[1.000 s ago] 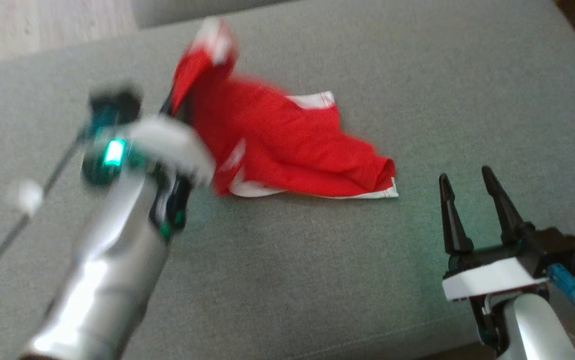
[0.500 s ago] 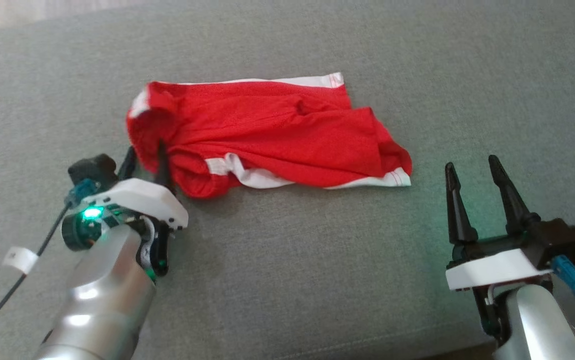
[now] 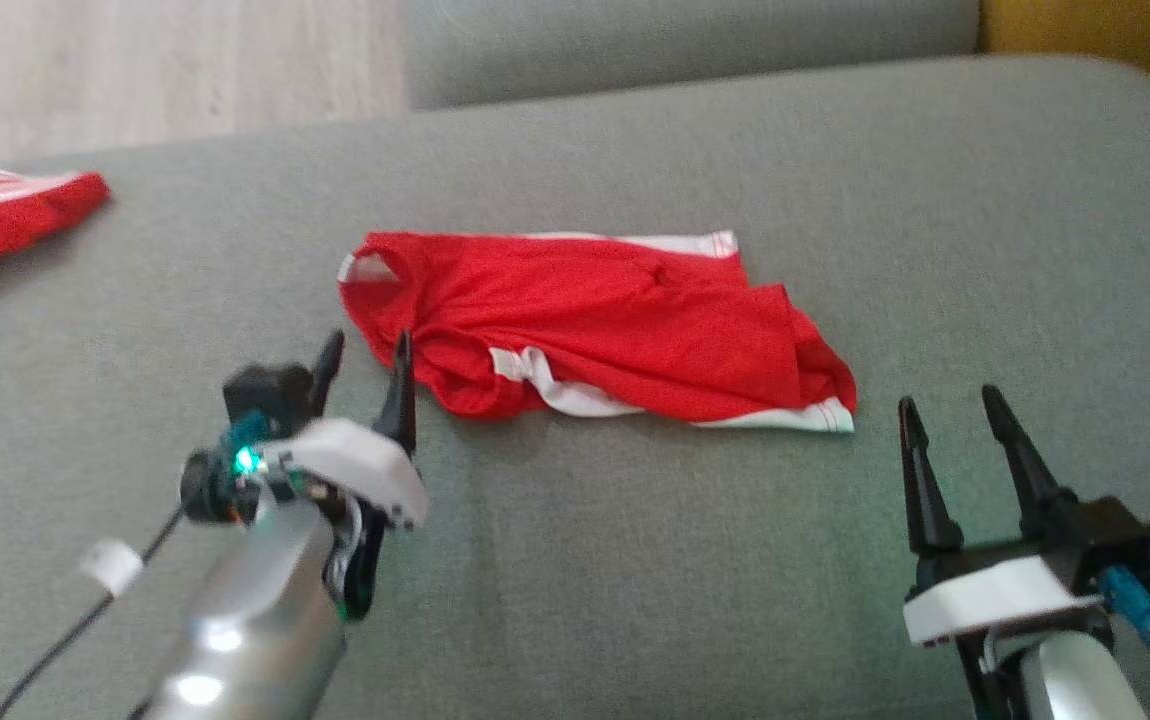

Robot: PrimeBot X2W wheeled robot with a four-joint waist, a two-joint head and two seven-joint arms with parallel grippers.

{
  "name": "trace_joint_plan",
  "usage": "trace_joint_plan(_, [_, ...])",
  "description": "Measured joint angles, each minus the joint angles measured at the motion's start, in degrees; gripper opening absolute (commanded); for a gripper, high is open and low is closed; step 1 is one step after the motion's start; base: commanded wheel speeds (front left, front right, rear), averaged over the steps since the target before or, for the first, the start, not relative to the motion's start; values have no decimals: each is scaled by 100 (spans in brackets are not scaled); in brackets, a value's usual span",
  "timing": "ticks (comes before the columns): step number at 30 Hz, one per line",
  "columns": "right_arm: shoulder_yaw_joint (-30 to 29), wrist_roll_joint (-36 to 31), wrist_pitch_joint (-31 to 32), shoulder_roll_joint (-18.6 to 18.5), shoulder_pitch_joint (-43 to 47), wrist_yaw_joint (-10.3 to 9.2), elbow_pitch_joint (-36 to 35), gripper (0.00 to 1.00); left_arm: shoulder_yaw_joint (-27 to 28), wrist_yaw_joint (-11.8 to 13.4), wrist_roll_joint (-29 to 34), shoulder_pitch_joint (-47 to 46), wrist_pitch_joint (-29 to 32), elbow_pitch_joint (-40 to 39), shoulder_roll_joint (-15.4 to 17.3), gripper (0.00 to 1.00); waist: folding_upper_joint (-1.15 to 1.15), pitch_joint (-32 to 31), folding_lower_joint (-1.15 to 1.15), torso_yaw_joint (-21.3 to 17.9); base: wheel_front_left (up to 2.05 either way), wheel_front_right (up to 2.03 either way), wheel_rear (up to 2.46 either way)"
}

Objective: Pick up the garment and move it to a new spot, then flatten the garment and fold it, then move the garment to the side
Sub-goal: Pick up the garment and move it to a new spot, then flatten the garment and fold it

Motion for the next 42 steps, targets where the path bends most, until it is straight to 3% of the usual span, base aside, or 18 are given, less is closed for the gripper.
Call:
trace_joint_plan(3, [-30, -15, 29, 1, 196, 0, 9, 100, -32, 9, 114, 362, -4, -220, 33, 100, 0, -285, 0, 116, 0, 0, 0])
trace_joint_plan(10, [-80, 33, 100, 3, 634, 0, -30, 100, 179, 252, 328, 1800, -54, -1628, 501, 100, 0, -843, -1, 416, 0, 0, 0])
trace_joint_plan(14, [-29, 96, 100, 5, 800, 0, -77, 100, 370, 495, 479, 2689, -54, -2430, 780, 100, 0, -930, -1, 536, 0, 0, 0])
trace_joint_plan(22, [7, 210, 100, 9, 1044, 0, -85, 100, 744, 994, 634, 3894, -54, -3809, 899, 100, 0, -1025, 0, 642, 0, 0, 0])
trace_joint_plan(31, [30, 289, 91, 9, 1043, 0, 53, 100, 748, 1250, 670, 4234, -45, -4312, 960, 100, 0, -1053, 1, 644, 0, 0, 0])
trace_joint_plan(42, [29, 288, 47, 9, 1018, 0, 230, 100, 738, 1319, 668, 4234, 65, -4457, 964, 100, 0, -1040, 1, 649, 0, 0, 0])
